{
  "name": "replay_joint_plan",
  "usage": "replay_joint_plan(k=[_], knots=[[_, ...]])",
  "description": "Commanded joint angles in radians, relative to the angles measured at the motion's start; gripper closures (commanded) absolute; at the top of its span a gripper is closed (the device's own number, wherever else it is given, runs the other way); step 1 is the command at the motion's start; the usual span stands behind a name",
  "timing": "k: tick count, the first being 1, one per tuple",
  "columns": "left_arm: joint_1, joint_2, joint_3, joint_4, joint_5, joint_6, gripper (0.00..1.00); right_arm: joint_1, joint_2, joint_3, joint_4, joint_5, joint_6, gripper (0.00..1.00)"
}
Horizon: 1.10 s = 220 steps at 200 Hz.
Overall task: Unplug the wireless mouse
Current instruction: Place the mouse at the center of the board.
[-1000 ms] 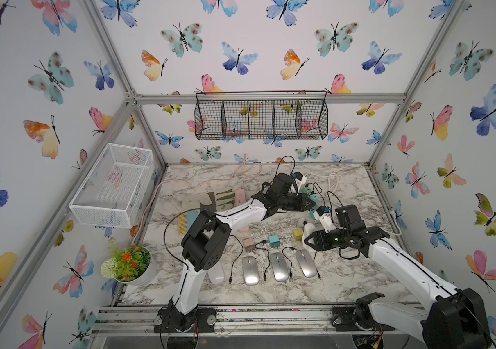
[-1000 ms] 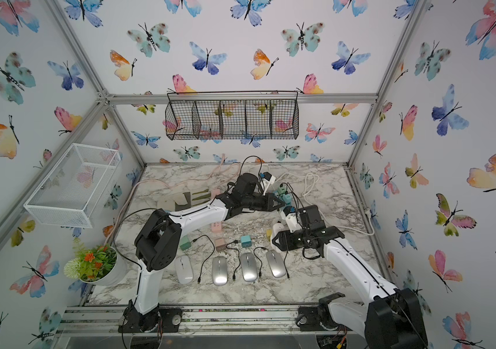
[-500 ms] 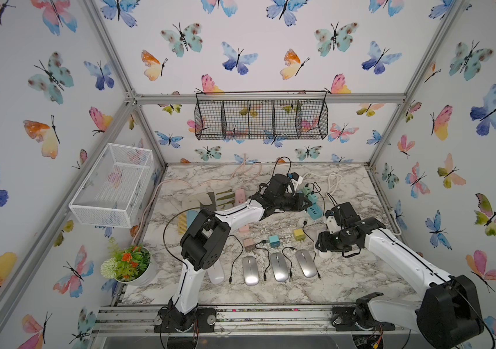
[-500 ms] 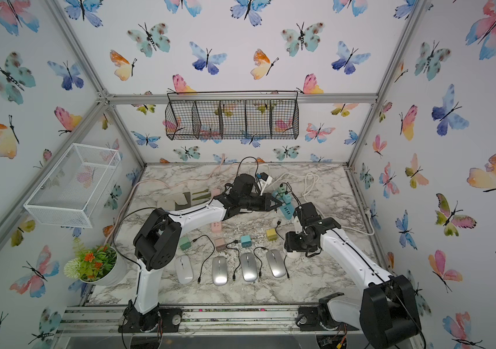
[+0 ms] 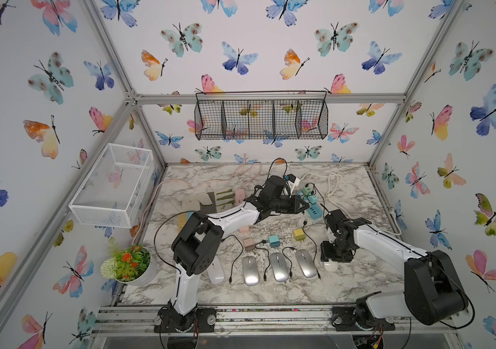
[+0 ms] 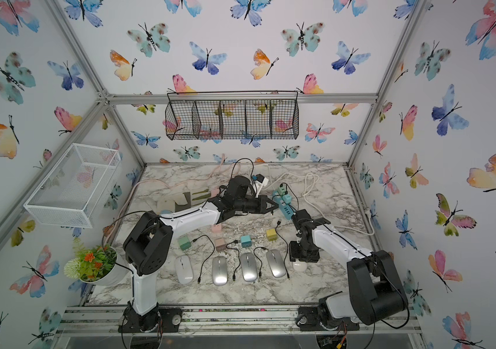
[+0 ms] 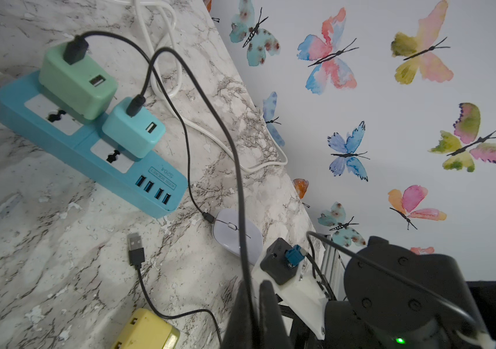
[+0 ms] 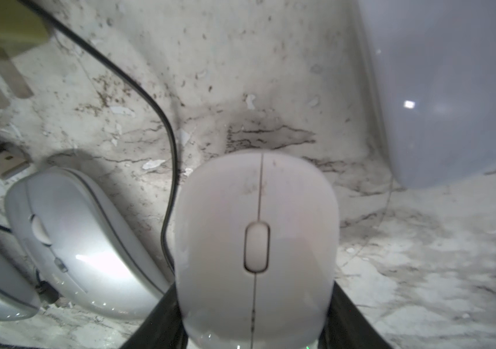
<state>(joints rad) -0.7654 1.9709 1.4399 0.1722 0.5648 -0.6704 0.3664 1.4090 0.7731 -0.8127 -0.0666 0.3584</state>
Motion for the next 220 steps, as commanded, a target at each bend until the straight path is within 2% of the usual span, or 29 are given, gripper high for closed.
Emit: replay_joint_plan(k=[1, 45, 71, 121, 141, 184, 220], knots=[[0.003, -0.030, -0.013, 0.026, 0.025, 0.002, 1.00, 0.003, 0.018, -0.011, 0.030, -0.004, -0.002, 0.79], [0.004, -0.034, -0.022, 0.030, 0.031, 0.002, 1.00, 0.005, 0.036, -0.014, 0.028, -0.023, -0.012, 0.73], [0.003, -0.039, -0.036, 0.036, 0.032, 0.003, 1.00, 0.006, 0.054, -0.010, 0.012, -0.023, -0.006, 0.54], [0.003, -0.049, -0.066, 0.045, 0.033, 0.003, 1.00, 0.009, 0.049, -0.005, 0.001, -0.005, 0.008, 0.38], [0.003, -0.047, -0.073, 0.049, 0.037, 0.002, 1.00, 0.010, 0.031, 0.000, -0.003, 0.001, 0.013, 0.27], [0.004, -0.061, -0.091, 0.051, 0.040, 0.007, 1.00, 0.010, -0.068, 0.017, 0.007, 0.028, 0.028, 0.23], [0.005, -0.097, -0.139, 0.050, 0.032, 0.015, 1.00, 0.006, -0.185, 0.031, 0.141, 0.073, 0.005, 0.28]])
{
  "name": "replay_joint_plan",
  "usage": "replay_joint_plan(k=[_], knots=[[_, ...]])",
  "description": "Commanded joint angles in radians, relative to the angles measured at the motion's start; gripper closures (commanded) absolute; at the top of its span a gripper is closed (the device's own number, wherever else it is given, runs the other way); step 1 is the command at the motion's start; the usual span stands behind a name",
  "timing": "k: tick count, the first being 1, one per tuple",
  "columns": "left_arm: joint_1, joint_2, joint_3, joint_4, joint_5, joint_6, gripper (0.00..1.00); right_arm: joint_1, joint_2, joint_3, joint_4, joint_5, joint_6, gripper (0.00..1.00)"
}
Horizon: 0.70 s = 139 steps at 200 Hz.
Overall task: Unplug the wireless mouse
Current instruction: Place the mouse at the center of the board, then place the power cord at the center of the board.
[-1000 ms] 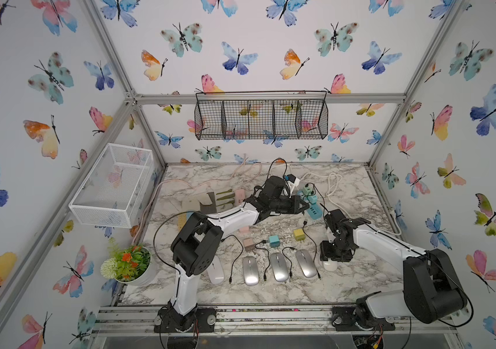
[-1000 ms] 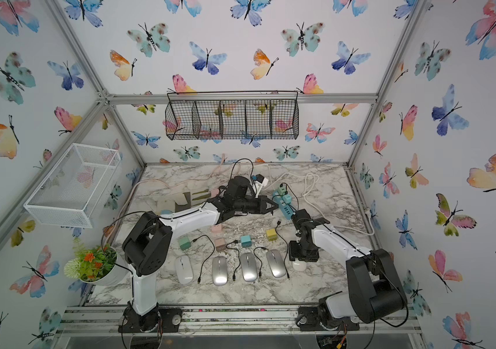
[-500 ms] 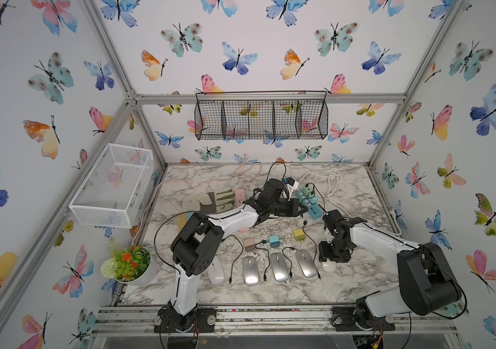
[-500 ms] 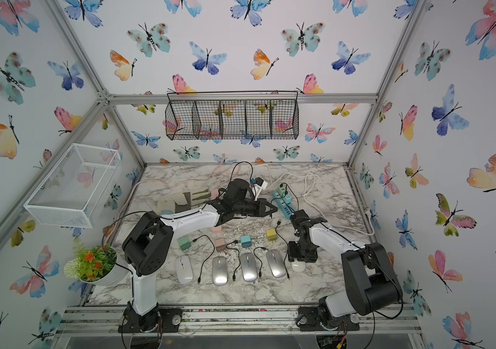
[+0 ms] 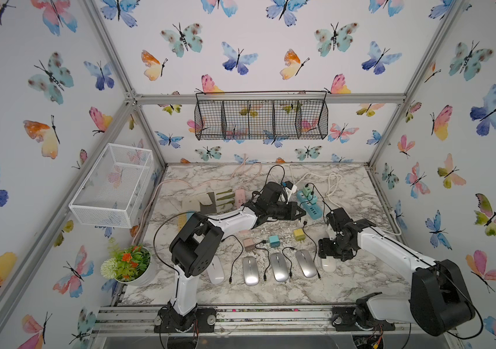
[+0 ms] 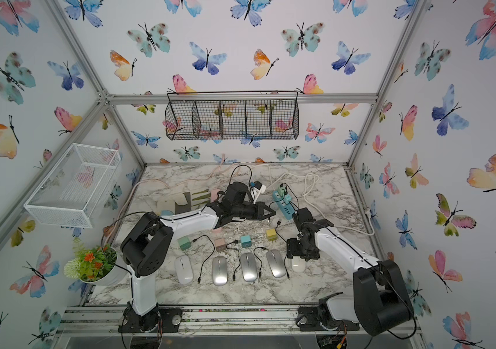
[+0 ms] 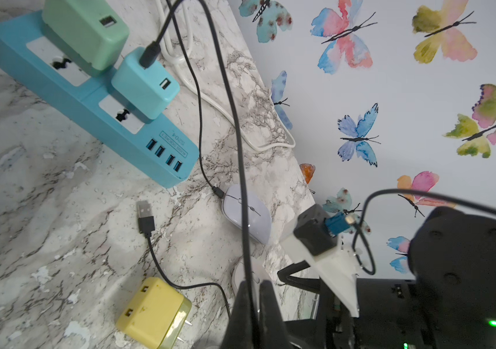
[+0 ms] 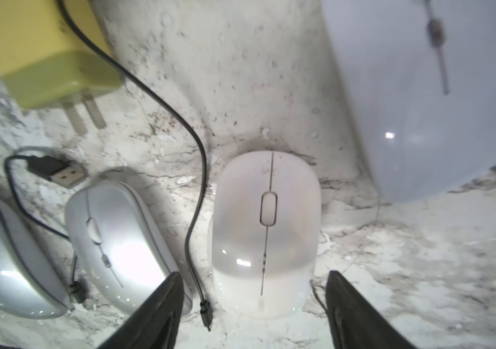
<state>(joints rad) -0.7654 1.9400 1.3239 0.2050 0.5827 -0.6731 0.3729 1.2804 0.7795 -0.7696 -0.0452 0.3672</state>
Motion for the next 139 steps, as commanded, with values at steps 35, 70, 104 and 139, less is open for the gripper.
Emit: replay_joint_plan(k=[35, 70, 104, 139], knots=[[0.020, -0.091, -0.056, 0.043, 0.026, -0.007, 1.00, -0.031, 0.011, 0.095, 0.255, 0.055, -0.102, 0.38], [0.039, -0.107, -0.055, 0.034, 0.027, -0.007, 1.00, -0.108, 0.194, 0.211, 0.368, -0.080, -0.196, 0.39], [0.049, -0.095, -0.034, 0.007, 0.029, -0.010, 1.00, -0.173, 0.332, 0.286, 0.505, -0.191, -0.223, 0.39], [0.057, -0.083, -0.001, -0.017, 0.039, -0.007, 1.00, -0.177, 0.458, 0.368, 0.555, -0.258, -0.291, 0.39]])
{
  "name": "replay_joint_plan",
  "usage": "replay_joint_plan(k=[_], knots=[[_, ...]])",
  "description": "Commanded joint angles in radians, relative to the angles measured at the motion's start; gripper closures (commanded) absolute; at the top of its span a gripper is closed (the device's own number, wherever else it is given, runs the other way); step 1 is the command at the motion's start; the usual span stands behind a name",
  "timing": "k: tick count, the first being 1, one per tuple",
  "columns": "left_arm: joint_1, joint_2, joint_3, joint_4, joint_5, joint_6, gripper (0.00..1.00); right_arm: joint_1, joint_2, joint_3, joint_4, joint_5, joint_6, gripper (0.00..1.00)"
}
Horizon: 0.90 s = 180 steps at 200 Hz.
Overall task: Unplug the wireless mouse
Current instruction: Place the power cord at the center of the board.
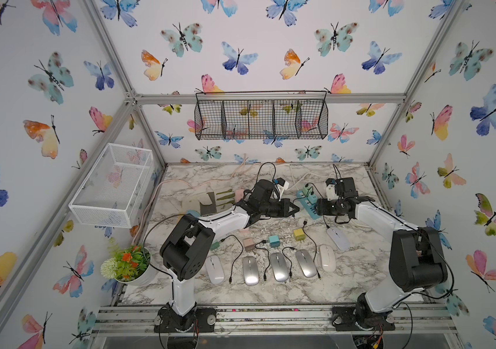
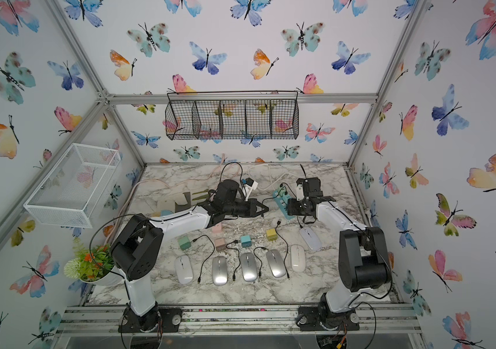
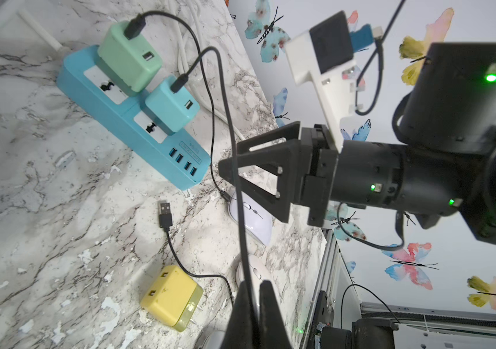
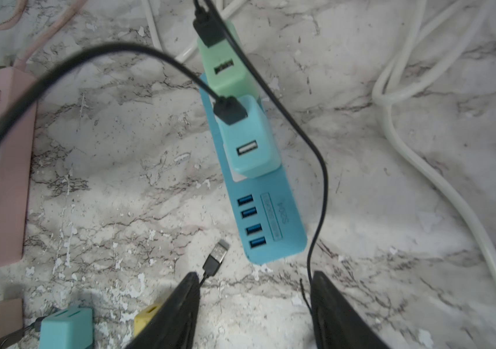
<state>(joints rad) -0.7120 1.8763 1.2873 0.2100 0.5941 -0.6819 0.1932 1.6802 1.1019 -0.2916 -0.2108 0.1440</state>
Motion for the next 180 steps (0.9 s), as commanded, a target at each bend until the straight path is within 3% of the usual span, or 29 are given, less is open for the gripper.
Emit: replay_joint_plan(k=[1, 21, 72, 180], knots=[[0.003, -0.019, 0.036, -0.022, 0.028, 0.002, 1.00, 0.003, 0.060, 0.046, 0.080, -0.094, -0.069, 0.39], [0.003, -0.017, 0.046, -0.034, 0.030, 0.009, 1.00, 0.003, 0.107, 0.071, 0.111, -0.100, -0.098, 0.39], [0.003, -0.026, 0.032, -0.034, 0.033, 0.009, 1.00, 0.003, 0.158, 0.100, 0.126, 0.018, -0.169, 0.42], [0.003, -0.024, 0.000, -0.020, 0.051, 0.007, 1.00, 0.002, 0.238, 0.178, 0.140, 0.007, -0.286, 0.48]])
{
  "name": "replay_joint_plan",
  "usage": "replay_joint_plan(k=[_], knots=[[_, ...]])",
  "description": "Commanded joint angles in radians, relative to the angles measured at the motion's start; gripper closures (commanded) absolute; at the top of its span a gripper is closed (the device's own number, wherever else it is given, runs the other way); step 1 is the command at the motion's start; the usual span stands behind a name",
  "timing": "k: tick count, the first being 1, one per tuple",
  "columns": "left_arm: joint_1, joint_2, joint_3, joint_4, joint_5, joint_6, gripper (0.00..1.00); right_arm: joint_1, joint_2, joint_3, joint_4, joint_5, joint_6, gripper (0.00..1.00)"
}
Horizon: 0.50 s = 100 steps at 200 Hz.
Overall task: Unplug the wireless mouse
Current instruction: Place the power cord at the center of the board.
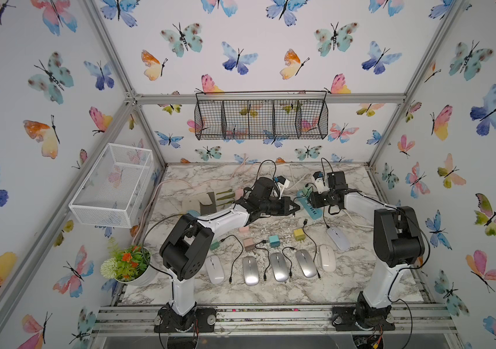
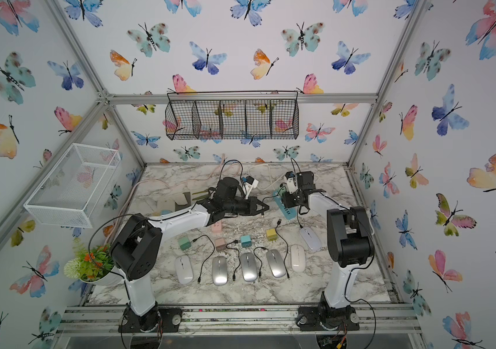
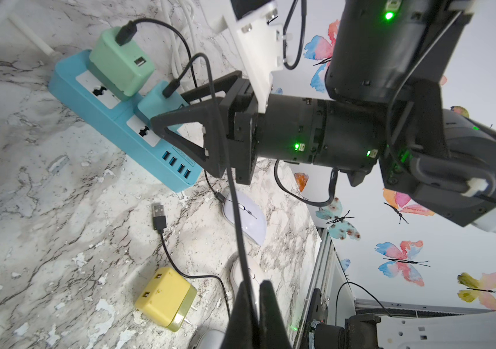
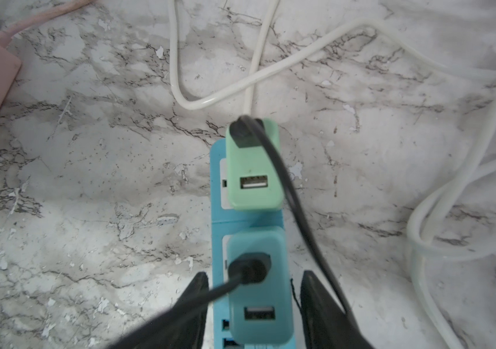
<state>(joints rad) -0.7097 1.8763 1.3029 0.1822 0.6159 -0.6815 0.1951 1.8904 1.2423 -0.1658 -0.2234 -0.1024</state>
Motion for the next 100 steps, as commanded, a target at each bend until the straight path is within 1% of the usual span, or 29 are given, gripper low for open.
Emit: replay_joint_plan(k=[1, 28, 78, 100], knots=[[0.001, -0.024, -0.016, 0.008, 0.029, 0.007, 1.00, 0.000, 0.029, 0.038, 0.014, 0.018, -0.040, 0.48], [0.001, -0.028, -0.020, 0.011, 0.028, 0.007, 1.00, 0.000, 0.054, 0.069, -0.001, -0.021, -0.052, 0.50], [0.000, -0.023, -0.022, 0.019, 0.031, 0.005, 1.00, 0.000, 0.067, 0.077, -0.016, -0.003, -0.054, 0.66], [-0.003, -0.015, -0.024, 0.020, 0.033, 0.004, 1.00, 0.001, 0.066, 0.077, -0.022, -0.003, -0.053, 0.71]])
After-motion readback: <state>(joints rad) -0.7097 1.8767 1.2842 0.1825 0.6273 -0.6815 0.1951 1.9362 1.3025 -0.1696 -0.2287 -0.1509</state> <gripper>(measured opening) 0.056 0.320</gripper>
